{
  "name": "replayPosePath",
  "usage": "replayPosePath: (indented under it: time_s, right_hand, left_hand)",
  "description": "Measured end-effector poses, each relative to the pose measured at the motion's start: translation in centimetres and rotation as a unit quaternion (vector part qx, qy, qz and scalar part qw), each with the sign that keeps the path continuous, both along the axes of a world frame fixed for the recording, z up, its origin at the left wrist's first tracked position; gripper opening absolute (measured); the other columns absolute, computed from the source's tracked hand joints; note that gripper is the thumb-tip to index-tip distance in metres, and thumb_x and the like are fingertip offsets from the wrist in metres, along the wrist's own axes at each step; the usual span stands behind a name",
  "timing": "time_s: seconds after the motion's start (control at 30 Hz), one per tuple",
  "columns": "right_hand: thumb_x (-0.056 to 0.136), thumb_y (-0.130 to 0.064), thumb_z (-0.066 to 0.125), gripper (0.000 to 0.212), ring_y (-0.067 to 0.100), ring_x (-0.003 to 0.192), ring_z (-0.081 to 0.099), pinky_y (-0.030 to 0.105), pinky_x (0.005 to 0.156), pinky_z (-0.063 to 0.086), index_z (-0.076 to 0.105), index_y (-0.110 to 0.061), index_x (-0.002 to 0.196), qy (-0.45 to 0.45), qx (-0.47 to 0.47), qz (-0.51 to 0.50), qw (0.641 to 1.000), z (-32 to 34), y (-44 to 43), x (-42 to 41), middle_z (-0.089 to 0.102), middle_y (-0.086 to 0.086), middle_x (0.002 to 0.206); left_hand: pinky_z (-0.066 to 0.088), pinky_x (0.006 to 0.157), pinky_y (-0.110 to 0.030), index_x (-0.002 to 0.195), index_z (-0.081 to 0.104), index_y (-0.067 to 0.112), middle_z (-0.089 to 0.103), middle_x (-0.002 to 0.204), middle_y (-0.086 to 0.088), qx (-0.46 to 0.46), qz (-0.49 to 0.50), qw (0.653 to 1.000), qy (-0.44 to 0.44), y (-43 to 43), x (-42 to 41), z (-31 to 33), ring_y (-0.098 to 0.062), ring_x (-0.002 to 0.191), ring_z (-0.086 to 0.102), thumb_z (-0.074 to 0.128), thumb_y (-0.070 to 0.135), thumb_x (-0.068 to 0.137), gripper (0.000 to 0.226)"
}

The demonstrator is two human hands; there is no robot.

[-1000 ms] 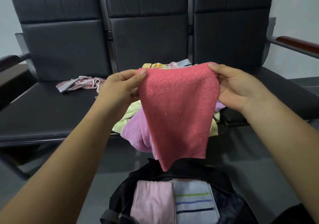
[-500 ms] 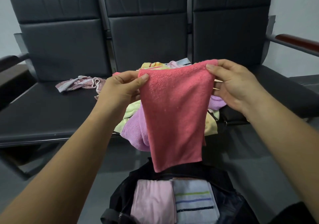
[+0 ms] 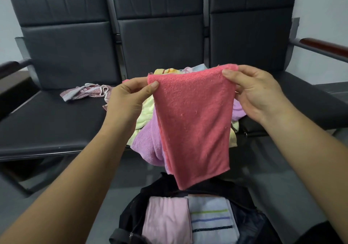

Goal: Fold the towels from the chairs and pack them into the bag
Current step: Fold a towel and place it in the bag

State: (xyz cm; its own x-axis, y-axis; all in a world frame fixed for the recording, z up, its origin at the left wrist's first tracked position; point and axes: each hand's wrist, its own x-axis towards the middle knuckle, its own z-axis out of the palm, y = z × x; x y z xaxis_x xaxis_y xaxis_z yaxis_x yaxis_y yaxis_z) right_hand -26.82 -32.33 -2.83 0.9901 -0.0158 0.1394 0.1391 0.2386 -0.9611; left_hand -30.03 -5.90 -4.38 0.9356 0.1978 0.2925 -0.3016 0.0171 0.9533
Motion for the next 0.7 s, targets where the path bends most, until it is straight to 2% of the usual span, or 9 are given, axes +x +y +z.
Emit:
replayPosePath:
  time_s: [0.1, 0.17, 0.23, 0.3, 0.4, 0.47, 0.53, 0.6, 0.7]
  right_hand:
    - [0.090, -0.008, 0.073, 0.006, 0.017, 0.091, 0.073, 0.028, 0.077, 0.058, 0.075, -0.011, 0.095, -0.038, 0.020, 0.007, 0.999, -0.1, 0.4, -0.2, 0.076, 0.006, 0.096]
    - [0.091, -0.008, 0.072, 0.014, 0.015, 0.092, 0.074, 0.025, 0.077, 0.058, 0.073, -0.011, 0.104, -0.081, 0.000, 0.014, 0.997, 0.1, 0.8, -0.7, 0.077, 0.003, 0.097]
    - [0.087, -0.014, 0.076, 0.035, 0.015, 0.100, 0.074, 0.026, 0.082, 0.059, 0.067, -0.018, 0.120, -0.126, -0.059, 0.057, 0.989, 0.3, 1.2, -1.0, 0.077, -0.001, 0.105]
    - [0.078, -0.023, 0.084, 0.063, 0.014, 0.111, 0.071, 0.032, 0.091, 0.059, 0.054, -0.030, 0.133, -0.146, -0.136, 0.111, 0.974, 0.0, 1.7, -1.3, 0.073, -0.009, 0.116]
    - [0.073, -0.019, 0.092, 0.093, 0.007, 0.121, 0.064, 0.032, 0.104, 0.053, 0.040, -0.034, 0.148, -0.145, -0.236, 0.134, 0.951, -1.3, 3.6, -1.9, 0.064, -0.012, 0.133]
    - [0.073, -0.013, 0.092, 0.091, 0.002, 0.121, 0.063, 0.030, 0.106, 0.051, 0.041, -0.031, 0.147, -0.138, -0.255, 0.116, 0.950, -2.1, 4.7, -2.1, 0.063, -0.012, 0.134]
    - [0.076, -0.007, 0.089, 0.080, 0.007, 0.114, 0.068, 0.034, 0.100, 0.056, 0.049, -0.026, 0.142, -0.120, -0.206, 0.094, 0.967, -2.3, 5.2, -2.4, 0.068, -0.008, 0.127]
    - [0.078, 0.003, 0.083, 0.069, 0.016, 0.110, 0.071, 0.038, 0.093, 0.059, 0.053, -0.019, 0.137, -0.081, -0.082, 0.074, 0.991, -1.9, 5.2, -2.1, 0.071, 0.001, 0.122]
    - [0.076, 0.007, 0.079, 0.059, 0.023, 0.101, 0.074, 0.040, 0.085, 0.062, 0.057, -0.013, 0.127, -0.019, 0.088, 0.057, 0.994, -1.1, 4.4, -1.4, 0.073, 0.009, 0.112]
  left_hand:
    - [0.054, 0.100, -0.038, 0.096, 0.078, 0.021, 0.077, 0.103, -0.006, 0.007, -0.002, 1.000, -0.021, -0.2, -0.3, 0.3, -0.019, 0.101, 0.071, 0.076, 0.024, 0.087, 0.010]
    - [0.058, 0.087, -0.034, 0.099, 0.076, 0.022, 0.077, 0.096, -0.003, -0.001, -0.011, 1.000, -0.023, -0.4, -0.4, 0.5, -0.014, 0.091, 0.070, 0.071, 0.022, 0.093, 0.008]
    - [0.057, 0.072, -0.028, 0.105, 0.074, 0.021, 0.074, 0.091, -0.003, 0.007, -0.022, 0.999, -0.031, -0.8, -0.7, 0.6, -0.012, 0.082, 0.068, 0.066, 0.022, 0.097, 0.011]
    - [0.056, 0.065, -0.025, 0.111, 0.072, 0.021, 0.074, 0.085, -0.001, 0.020, -0.047, 0.998, -0.040, -1.5, -1.1, 0.8, -0.011, 0.077, 0.067, 0.063, 0.020, 0.099, 0.015]
    - [0.059, 0.067, -0.029, 0.115, 0.070, 0.021, 0.078, 0.085, -0.006, 0.053, -0.106, 0.992, -0.035, -2.3, -1.5, 0.9, -0.014, 0.077, 0.072, 0.061, 0.016, 0.100, 0.018]
    - [0.060, 0.071, -0.035, 0.114, 0.069, 0.020, 0.077, 0.090, -0.017, 0.084, -0.126, 0.988, -0.035, -2.7, -1.5, 0.6, -0.020, 0.077, 0.072, 0.062, 0.015, 0.098, 0.018]
    - [0.057, 0.070, -0.036, 0.114, 0.063, 0.021, 0.075, 0.088, -0.016, 0.040, -0.127, 0.991, -0.027, -2.6, -1.3, 0.3, -0.020, 0.075, 0.070, 0.070, 0.018, 0.093, 0.022]
    - [0.057, 0.071, -0.034, 0.114, 0.056, 0.019, 0.075, 0.090, -0.005, -0.007, -0.153, 0.988, 0.026, -2.2, -1.0, 0.0, -0.018, 0.080, 0.071, 0.081, 0.022, 0.084, 0.039]
    - [0.058, 0.092, -0.039, 0.116, 0.068, 0.014, 0.078, 0.107, -0.002, 0.167, -0.235, 0.946, 0.148, -1.8, -1.3, -0.9, -0.020, 0.100, 0.074, 0.088, 0.029, 0.076, 0.047]
